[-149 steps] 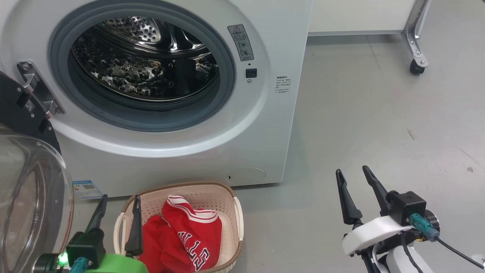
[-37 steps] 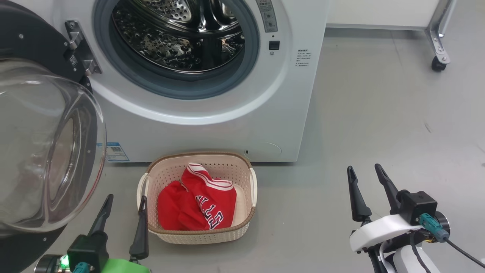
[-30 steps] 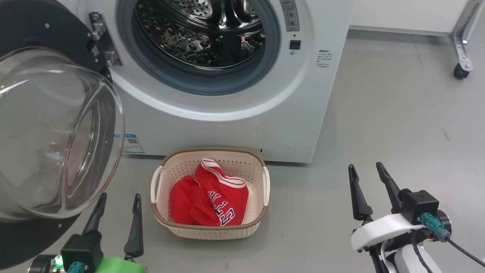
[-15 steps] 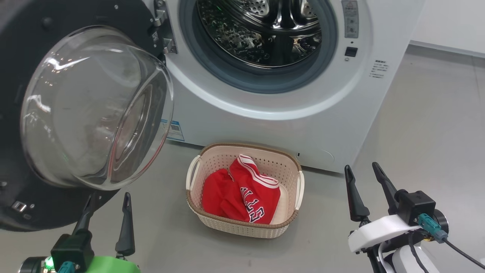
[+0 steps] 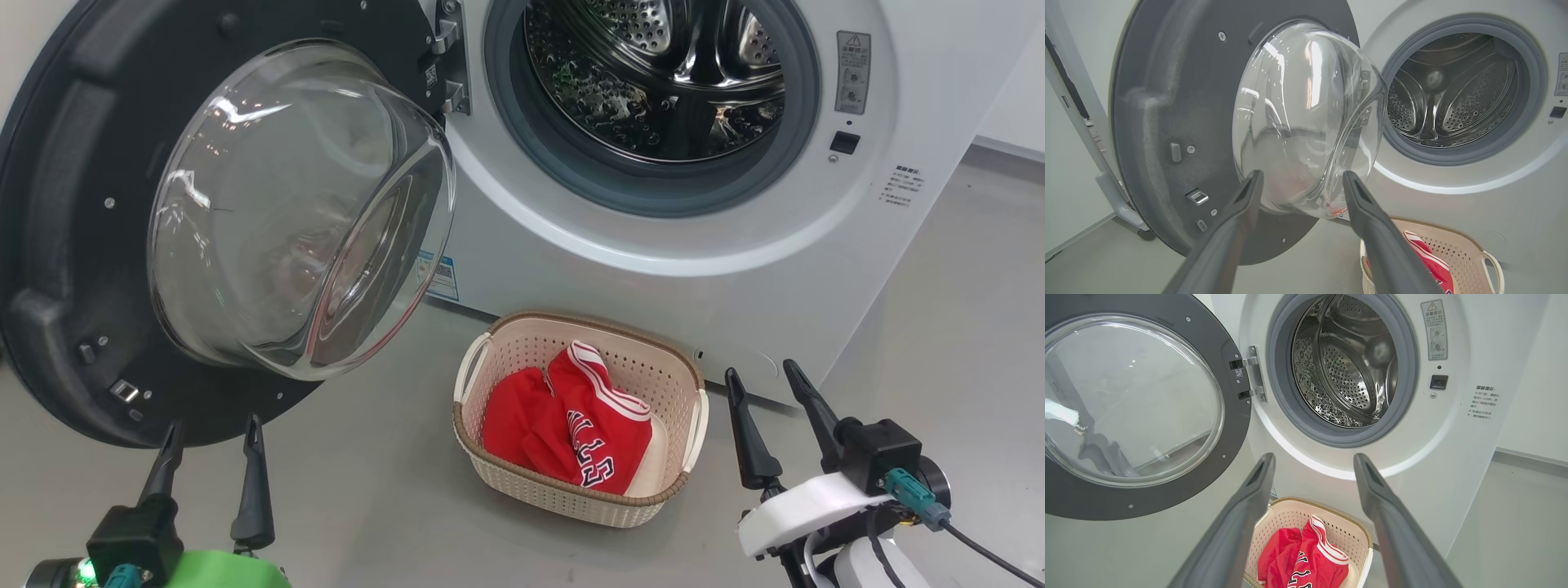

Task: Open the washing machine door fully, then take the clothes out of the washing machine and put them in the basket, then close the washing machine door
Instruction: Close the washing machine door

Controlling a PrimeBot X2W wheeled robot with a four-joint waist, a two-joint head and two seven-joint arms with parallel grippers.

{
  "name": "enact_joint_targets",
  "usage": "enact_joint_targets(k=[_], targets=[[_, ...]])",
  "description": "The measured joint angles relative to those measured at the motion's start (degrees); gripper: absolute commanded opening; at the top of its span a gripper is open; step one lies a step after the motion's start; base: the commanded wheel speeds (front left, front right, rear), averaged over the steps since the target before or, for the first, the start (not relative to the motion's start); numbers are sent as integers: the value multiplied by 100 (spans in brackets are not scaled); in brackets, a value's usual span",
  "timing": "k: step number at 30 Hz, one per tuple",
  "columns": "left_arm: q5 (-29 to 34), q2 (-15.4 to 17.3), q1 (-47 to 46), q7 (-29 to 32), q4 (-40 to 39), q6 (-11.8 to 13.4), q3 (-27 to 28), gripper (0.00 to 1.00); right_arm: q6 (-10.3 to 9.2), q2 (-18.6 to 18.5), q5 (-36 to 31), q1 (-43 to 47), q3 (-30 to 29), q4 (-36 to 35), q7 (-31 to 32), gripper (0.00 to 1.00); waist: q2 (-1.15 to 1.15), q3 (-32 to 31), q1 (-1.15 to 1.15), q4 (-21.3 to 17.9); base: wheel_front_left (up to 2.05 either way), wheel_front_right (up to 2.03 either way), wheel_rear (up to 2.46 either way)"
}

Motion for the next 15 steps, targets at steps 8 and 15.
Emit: enact_joint_targets(k=[8,15], targets=[[-13,0,6,0,-24,1,42,100,9,9,0,0,42,23,18,100,0,-14,0,47,0,0,0],[-21,-1,21,0,-56,2,60,100,8,9,1,0,64,42,42,100,0,-18,0,47,0,0,0]])
